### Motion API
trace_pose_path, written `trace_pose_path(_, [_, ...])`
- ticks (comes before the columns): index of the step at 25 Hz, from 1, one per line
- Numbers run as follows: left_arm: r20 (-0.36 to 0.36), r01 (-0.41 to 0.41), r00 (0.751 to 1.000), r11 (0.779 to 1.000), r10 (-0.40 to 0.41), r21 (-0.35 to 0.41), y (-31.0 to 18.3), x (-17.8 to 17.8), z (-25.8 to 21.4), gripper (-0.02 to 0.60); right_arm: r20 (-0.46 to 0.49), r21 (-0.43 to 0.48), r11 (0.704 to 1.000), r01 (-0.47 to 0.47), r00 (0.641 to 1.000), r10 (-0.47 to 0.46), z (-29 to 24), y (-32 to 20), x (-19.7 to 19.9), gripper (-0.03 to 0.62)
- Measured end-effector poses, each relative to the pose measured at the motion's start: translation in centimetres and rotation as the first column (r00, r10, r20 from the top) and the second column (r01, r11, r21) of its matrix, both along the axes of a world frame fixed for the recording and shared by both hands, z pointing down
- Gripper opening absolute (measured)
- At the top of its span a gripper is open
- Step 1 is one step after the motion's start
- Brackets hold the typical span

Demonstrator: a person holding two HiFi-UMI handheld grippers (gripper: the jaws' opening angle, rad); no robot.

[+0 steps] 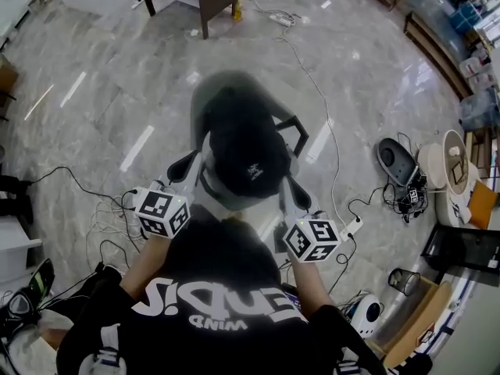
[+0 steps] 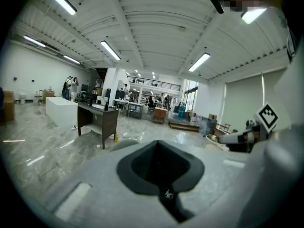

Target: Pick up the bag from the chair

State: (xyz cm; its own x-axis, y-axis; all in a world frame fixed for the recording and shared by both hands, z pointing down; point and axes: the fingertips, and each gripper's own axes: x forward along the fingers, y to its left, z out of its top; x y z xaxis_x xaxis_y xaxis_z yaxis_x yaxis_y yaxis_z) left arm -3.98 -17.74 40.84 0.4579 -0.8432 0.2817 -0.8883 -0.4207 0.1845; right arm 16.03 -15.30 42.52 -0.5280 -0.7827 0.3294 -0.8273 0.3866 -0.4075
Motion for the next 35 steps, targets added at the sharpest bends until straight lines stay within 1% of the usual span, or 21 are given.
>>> trace_pose_path(4, [0.011, 0.001, 1.000, 1.000, -0.001, 0.002, -1.9, 0.0, -0.1, 0.002, 0.044, 0.001, 1.000, 0.006, 0.999, -0.006, 0.1, -1.6, -0.1, 0.000])
trace_pose_path(10, [0.014, -0.052, 0.999, 0.998, 0.052, -0.024, -4.7, 0.3, 0.2, 0.003, 0.023, -0.010, 0.999, -0.034, 0.999, 0.034, -0.1, -4.4, 0.2, 0.000])
trace_pose_path(12, [0.015, -0.069, 0.997, 0.997, 0.070, -0.031, -5.9, 0.0, 0.4, 0.003, 0.017, -0.004, 0.999, -0.043, 0.999, 0.043, -0.3, -5.4, -0.1, 0.017])
trace_pose_path(14, [0.013, -0.080, 0.997, 0.996, 0.081, -0.034, -7.0, -0.5, 0.6, 0.037, 0.009, 0.002, 0.999, -0.044, 0.999, 0.044, -0.3, -6.3, -0.5, 0.023])
trace_pose_path(16, [0.006, -0.089, 0.996, 0.995, 0.089, -0.036, -7.9, -0.8, 0.9, 0.053, -0.002, -0.006, 0.999, -0.044, 0.999, 0.044, -0.1, -6.9, -0.8, 0.055])
trace_pose_path(17, [0.001, -0.094, 0.996, 0.995, 0.094, -0.041, -8.3, -1.0, 1.1, 0.072, -0.008, -0.014, 0.999, -0.044, 0.999, 0.044, 0.1, -7.2, -1.1, 0.074])
trace_pose_path(20, [-0.013, -0.105, 0.994, 0.992, 0.104, -0.065, -9.3, -1.5, 2.0, 0.154, -0.019, -0.033, 0.998, -0.045, 0.999, 0.045, 0.6, -7.6, -1.9, 0.127])
trace_pose_path(23, [-0.021, -0.113, 0.993, 0.990, 0.112, -0.081, -10.2, -1.9, 2.8, 0.247, -0.007, -0.049, 0.998, -0.050, 0.999, 0.050, 1.0, -8.0, -2.7, 0.200])
trace_pose_path(24, [-0.021, -0.113, 0.994, 0.990, 0.112, -0.085, -10.4, -2.0, 3.0, 0.262, -0.002, -0.057, 0.997, -0.052, 0.999, 0.052, 1.2, -8.1, -2.9, 0.217])
trace_pose_path(26, [-0.023, -0.113, 0.994, 0.989, 0.111, -0.098, -10.8, -2.1, 3.7, 0.279, 0.004, -0.074, 0.996, -0.051, 0.999, 0.051, 1.7, -8.6, -3.1, 0.247])
trace_pose_path(31, [-0.019, -0.122, 0.992, 0.984, 0.121, -0.130, -11.7, -2.0, 5.4, 0.295, -0.015, -0.102, 0.995, -0.018, 1.000, 0.017, 3.9, -10.2, -3.9, 0.252])
trace_pose_path(35, [-0.011, -0.125, 0.992, 0.978, 0.125, -0.169, -13.0, -1.7, 8.0, 0.318, -0.053, -0.127, 0.992, 0.004, 0.999, -0.011, 7.1, -12.0, -4.3, 0.252])
